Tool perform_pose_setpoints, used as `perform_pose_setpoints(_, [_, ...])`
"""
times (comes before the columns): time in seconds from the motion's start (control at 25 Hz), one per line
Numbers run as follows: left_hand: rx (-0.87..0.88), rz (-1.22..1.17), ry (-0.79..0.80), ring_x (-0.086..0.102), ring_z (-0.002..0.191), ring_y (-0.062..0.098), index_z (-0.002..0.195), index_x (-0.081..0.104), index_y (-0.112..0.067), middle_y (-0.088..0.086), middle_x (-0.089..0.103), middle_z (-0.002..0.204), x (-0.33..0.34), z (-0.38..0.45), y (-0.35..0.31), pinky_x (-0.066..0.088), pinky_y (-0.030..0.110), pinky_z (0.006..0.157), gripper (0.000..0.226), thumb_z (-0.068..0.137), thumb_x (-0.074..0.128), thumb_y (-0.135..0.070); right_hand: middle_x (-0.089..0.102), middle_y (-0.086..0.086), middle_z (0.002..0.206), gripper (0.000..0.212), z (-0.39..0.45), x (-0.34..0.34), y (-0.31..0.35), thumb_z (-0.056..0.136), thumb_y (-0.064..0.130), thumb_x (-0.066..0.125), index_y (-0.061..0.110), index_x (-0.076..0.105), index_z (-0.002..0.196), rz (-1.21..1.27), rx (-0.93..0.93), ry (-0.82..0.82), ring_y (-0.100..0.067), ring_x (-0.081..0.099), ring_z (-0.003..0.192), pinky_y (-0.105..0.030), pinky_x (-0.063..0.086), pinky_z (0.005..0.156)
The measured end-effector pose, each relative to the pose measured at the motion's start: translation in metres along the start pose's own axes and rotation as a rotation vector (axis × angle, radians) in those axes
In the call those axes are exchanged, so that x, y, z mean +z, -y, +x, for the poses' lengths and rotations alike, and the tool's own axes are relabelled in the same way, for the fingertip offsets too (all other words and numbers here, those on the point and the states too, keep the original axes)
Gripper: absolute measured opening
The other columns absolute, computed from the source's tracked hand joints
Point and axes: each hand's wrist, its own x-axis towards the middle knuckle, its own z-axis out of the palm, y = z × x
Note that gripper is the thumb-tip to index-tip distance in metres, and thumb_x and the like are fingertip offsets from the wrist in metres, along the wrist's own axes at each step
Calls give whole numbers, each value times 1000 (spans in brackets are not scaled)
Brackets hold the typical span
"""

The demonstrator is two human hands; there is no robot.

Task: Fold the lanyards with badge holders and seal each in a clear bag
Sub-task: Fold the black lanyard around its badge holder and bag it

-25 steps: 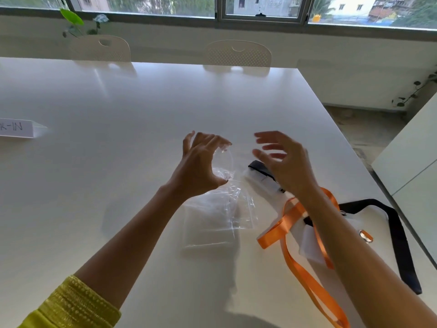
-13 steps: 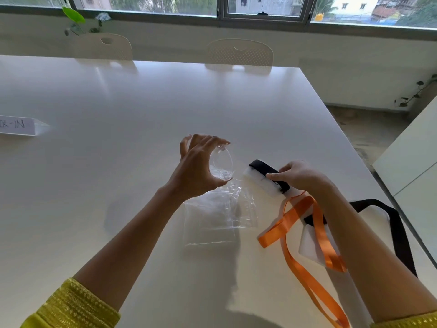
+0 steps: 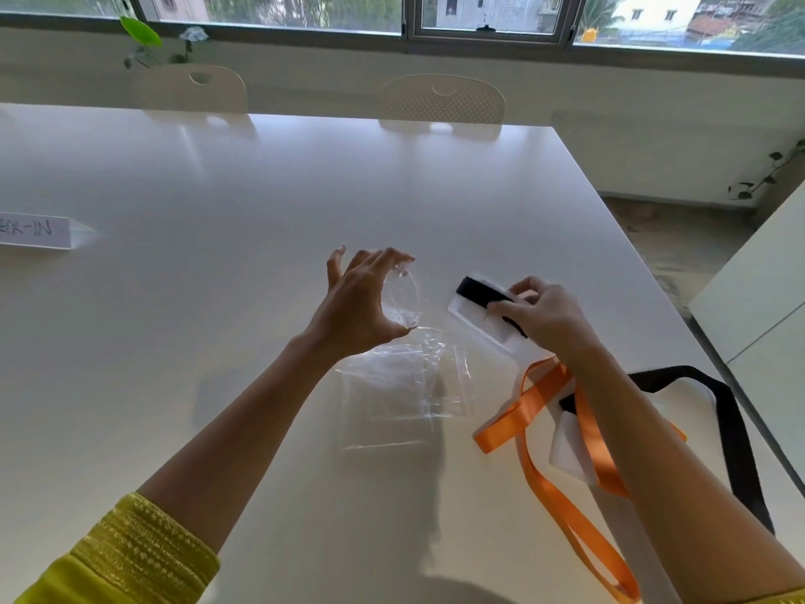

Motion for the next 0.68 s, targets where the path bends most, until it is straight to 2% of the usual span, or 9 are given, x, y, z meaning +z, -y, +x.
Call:
perform_pose_setpoints(0.12, [-40, 6, 24, 51, 120, 19, 133, 48, -16, -1, 61, 116, -1, 7, 3, 9, 45, 117, 82, 65, 87, -39, 73, -3, 96, 28, -14, -4, 19, 84, 37, 74, 24, 63, 106, 214, -164, -78, -18, 71, 80, -32, 59, 71])
perform_pose_setpoints(0.24, [-76, 11, 28, 44, 121, 23, 131, 48, -11, 3, 56, 116, 1, 12, 3, 15, 39, 115, 81, 66, 88, -36, 75, 1, 92, 30, -25, -2, 38, 81, 38, 77, 23, 65, 103, 273, -284, -106, -13, 71, 75, -23, 58, 65])
perform_pose_setpoints(0.36, [-71, -22, -4, 41, 121, 21, 127, 49, -10, 4, 55, 119, 3, 14, -1, 14, 38, 116, 74, 67, 87, -32, 73, 4, 89, 30, -32, 2, 49, 79, 39, 78, 24, 65, 102, 146, -364, -117, -9, 68, 73, -15, 53, 60])
perform_pose_setpoints(0.48, [-60, -48, -37, 47, 119, 19, 123, 48, -10, 4, 58, 118, 6, 16, -7, 7, 39, 119, 71, 66, 87, -28, 72, 2, 93, 29, -35, 0, 60, 79, 35, 79, 25, 64, 103, 6, -459, -84, -7, 68, 75, -11, 54, 59])
perform_pose_setpoints(0.6, [-46, -60, -47, 52, 116, 21, 123, 43, -11, 5, 60, 118, 10, 19, -16, 12, 47, 119, 76, 64, 88, -30, 68, 2, 93, 32, -31, -7, 79, 78, 34, 79, 20, 67, 104, -124, -533, -118, -12, 66, 75, -5, 50, 57])
perform_pose_setpoints(0.68, [-37, -87, -50, 56, 115, 22, 127, 39, -11, 5, 63, 118, 14, 22, -21, 18, 53, 117, 82, 64, 88, -31, 67, 0, 94, 34, -27, -9, 93, 77, 34, 79, 18, 67, 105, -213, -556, -118, -17, 65, 78, -9, 52, 59])
